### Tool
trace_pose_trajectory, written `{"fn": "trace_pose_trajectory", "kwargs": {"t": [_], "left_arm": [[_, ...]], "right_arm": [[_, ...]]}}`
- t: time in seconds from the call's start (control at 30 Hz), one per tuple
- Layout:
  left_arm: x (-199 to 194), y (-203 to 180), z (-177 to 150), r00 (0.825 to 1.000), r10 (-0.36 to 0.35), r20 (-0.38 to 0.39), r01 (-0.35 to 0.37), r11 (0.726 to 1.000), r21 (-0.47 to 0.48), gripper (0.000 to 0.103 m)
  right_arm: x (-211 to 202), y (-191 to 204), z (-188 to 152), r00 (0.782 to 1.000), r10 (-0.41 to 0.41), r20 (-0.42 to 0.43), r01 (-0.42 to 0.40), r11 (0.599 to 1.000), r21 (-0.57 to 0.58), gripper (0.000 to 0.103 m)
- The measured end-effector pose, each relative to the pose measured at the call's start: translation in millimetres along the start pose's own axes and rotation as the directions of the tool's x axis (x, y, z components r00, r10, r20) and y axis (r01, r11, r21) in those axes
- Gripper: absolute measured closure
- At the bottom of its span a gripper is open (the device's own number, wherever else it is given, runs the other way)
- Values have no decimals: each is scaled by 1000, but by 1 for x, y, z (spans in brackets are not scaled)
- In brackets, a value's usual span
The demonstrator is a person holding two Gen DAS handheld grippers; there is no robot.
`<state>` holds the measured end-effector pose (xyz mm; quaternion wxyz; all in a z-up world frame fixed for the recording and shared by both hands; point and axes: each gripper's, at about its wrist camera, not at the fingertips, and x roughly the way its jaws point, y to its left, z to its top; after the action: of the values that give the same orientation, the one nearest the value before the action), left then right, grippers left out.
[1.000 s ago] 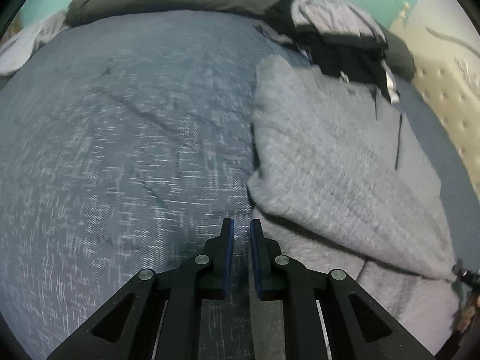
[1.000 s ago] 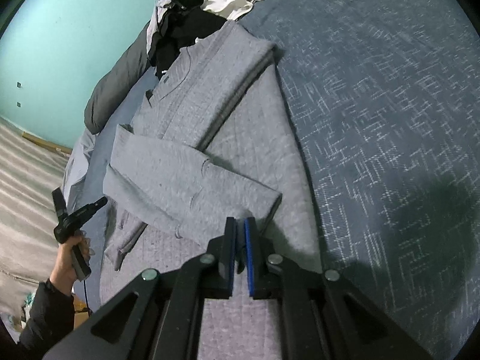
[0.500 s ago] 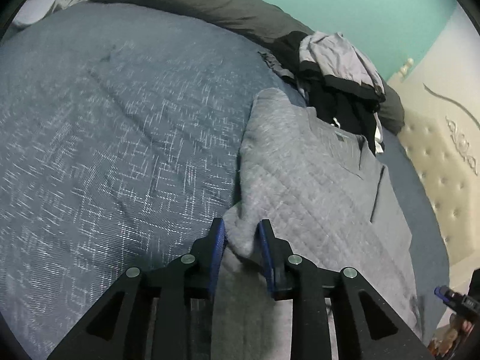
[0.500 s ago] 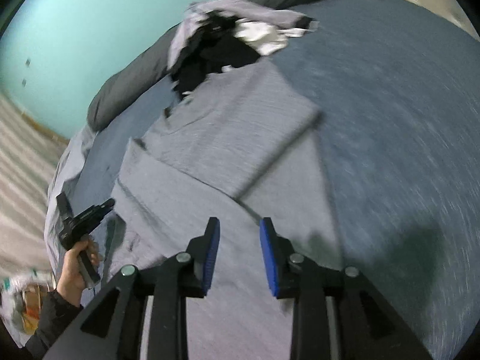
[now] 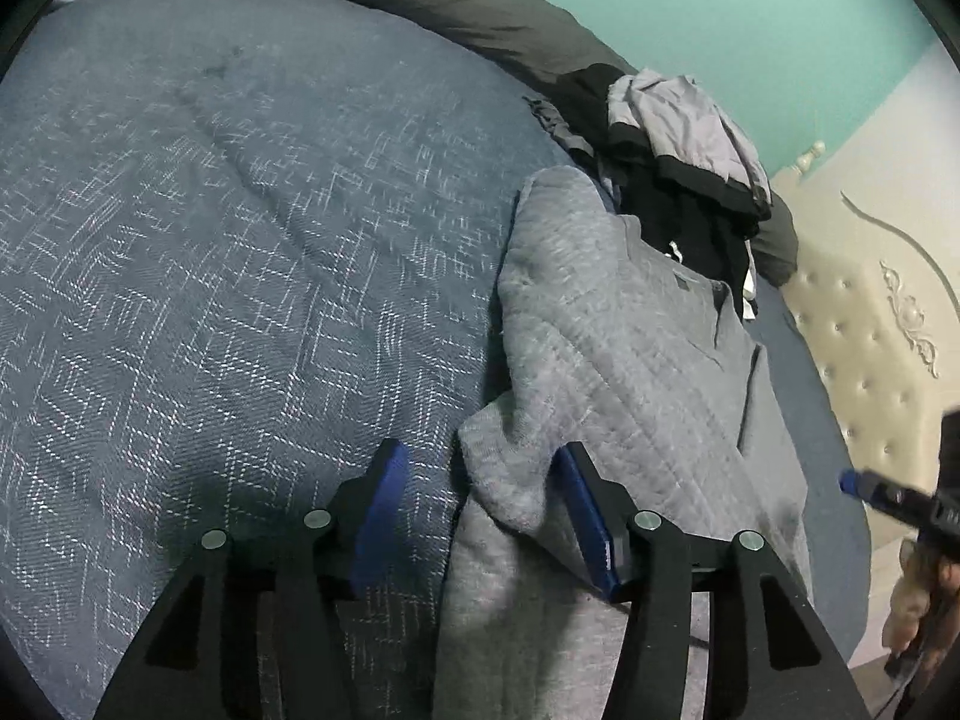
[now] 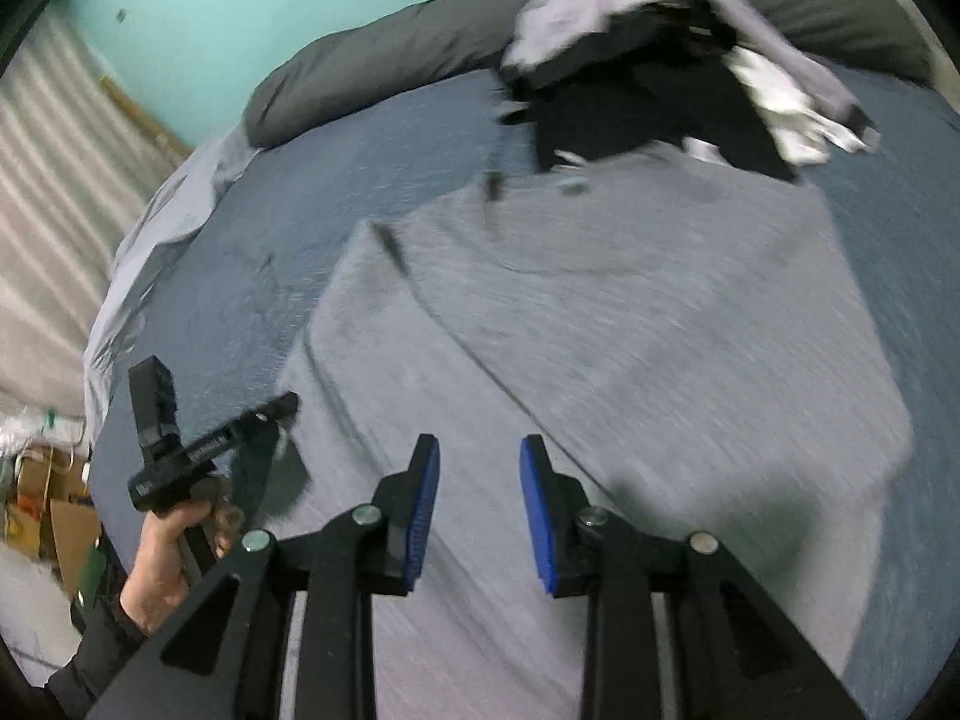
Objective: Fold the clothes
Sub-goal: 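Grasp the sweater side edge with the left gripper while the right gripper grasps near the collar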
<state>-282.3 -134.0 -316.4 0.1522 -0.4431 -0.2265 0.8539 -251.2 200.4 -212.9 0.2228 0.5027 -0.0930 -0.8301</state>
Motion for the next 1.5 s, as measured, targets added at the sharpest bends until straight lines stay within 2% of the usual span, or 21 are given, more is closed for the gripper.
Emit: {"fn": "trace_pose_trajectory", "kwargs": {"t": [0.17, 0.3, 0.5, 0.57, 0.7, 0.97, 1.0, 1.07, 1.17, 1.27, 1.37, 1.5], "left_arm": [[-7, 4, 2, 999, -41, 17, 41, 999, -16, 47], [-13, 4, 4, 998, -62, 25, 62, 998, -5, 49], [-11, -4, 5, 997, -69, 20, 68, 997, 28, 69], [-8, -5, 4, 998, -62, 16, 61, 998, 34, 73], [-8, -2, 5, 997, -73, 15, 72, 997, 18, 75], [-6, -1, 3, 997, -81, 8, 81, 997, 12, 79], [-6, -1, 3, 997, -82, 8, 82, 997, 11, 79], [-6, -1, 2, 997, -79, 7, 79, 997, 15, 80], [-5, 0, 1, 997, -75, 1, 75, 997, 18, 84], [-4, 1, 1, 997, -75, -2, 75, 997, 12, 87], [-4, 2, 1, 997, -81, -1, 81, 997, 8, 89], [-5, 3, 1, 997, -81, -2, 81, 997, 4, 89]], "right_arm": [[44, 31, 48, 997, 50, -51, -54, 995, -83, 68], [76, 48, 85, 997, 40, -68, -48, 990, -133, 66], [117, 63, 125, 995, 46, -93, -60, 986, -154, 55], [130, 67, 136, 994, 36, -106, -52, 987, -152, 55], [156, 77, 155, 991, 19, -134, -40, 986, -159, 55], [201, 102, 175, 979, -75, -190, 23, 965, -262, 55], [208, 103, 176, 975, -86, -204, 29, 963, -268, 56], [217, 103, 176, 971, -95, -219, 33, 962, -271, 79], [219, 100, 178, 977, -67, -205, 15, 969, -245, 97], [212, 89, 184, 988, -42, -151, 12, 980, -197, 99], [206, 79, 191, 993, -59, -104, 40, 984, -175, 99], [209, 78, 195, 994, -64, -92, 48, 985, -165, 99]]}}
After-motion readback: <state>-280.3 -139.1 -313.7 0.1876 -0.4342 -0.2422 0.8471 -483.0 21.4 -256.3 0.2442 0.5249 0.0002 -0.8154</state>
